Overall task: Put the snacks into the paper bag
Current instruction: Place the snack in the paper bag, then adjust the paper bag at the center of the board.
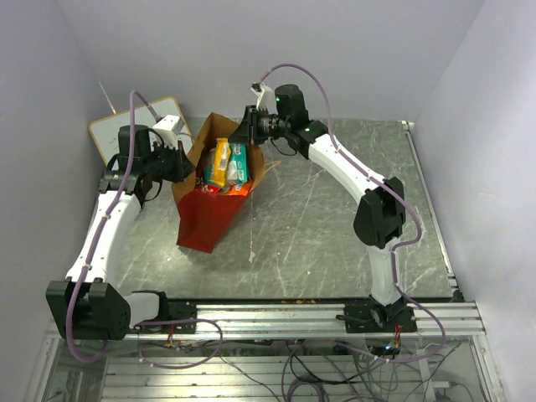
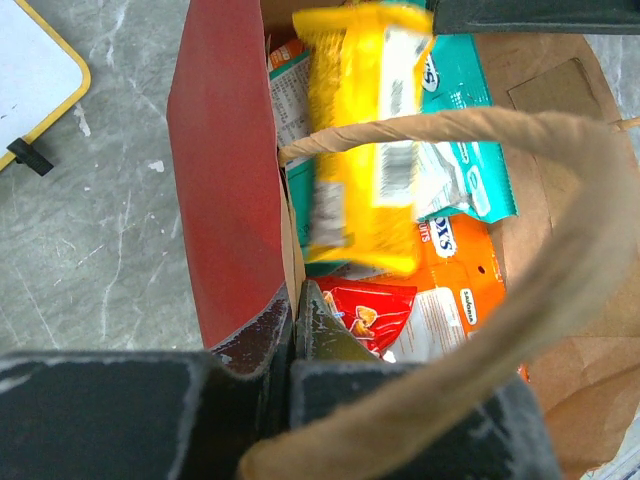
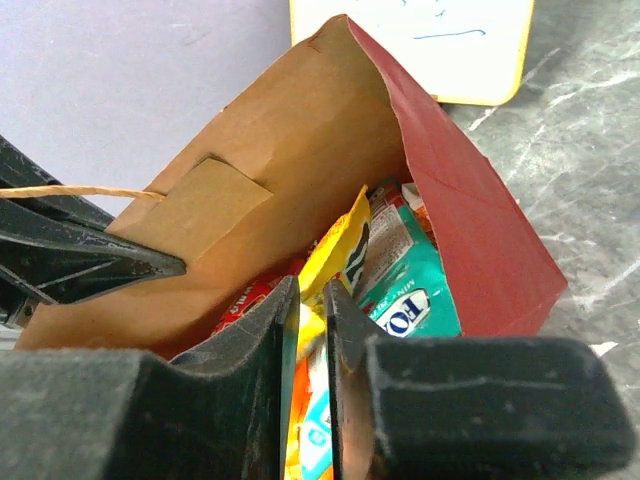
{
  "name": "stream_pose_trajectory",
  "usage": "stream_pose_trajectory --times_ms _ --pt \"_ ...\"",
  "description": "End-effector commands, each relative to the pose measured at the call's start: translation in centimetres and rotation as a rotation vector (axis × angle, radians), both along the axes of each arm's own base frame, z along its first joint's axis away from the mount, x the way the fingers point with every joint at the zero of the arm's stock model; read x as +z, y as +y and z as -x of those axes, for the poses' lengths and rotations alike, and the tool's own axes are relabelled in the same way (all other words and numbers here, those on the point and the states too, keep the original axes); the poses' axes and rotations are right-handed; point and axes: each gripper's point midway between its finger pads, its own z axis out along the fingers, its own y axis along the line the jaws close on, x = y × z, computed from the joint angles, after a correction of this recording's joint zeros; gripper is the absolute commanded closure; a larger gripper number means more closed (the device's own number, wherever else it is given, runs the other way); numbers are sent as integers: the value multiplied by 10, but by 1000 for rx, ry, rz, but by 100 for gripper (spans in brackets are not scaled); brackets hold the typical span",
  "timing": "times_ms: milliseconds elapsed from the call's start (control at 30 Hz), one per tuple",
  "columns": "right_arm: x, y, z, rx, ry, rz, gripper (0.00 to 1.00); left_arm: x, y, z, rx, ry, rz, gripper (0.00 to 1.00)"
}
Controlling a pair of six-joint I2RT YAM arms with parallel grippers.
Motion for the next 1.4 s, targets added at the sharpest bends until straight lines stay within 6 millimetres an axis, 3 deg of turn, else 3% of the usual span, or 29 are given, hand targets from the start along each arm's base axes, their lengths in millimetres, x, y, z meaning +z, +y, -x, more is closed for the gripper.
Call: stream_pose_trajectory --times_ms 0,333,667,767,867,1033,1267,1367 --pt "13 -5 -9 -42 -29 -5 80 23 -4 -3 -20 -94 19 93" --pt "33 -14 -9 -5 -53 -57 68 22 -4 -4 -22 -92 21 93" --pt "85 -20 14 144 -181 -134 57 25 8 -9 52 -109 -13 93" --pt "93 -28 15 151 -234 -120 56 29 6 -11 47 -110 -4 93" --pt "108 -50 9 99 -301 -93 55 35 -2 -13 2 -81 21 93" --pt "92 -90 -20 -34 -351 32 55 27 1 -25 57 4 40 93" --pt "74 -111 -16 -73 -427 154 54 36 32 -29 214 -80 -42 93" --pt "69 -117 -14 -83 -440 180 54 33 44 -29 251 -89 -97 87"
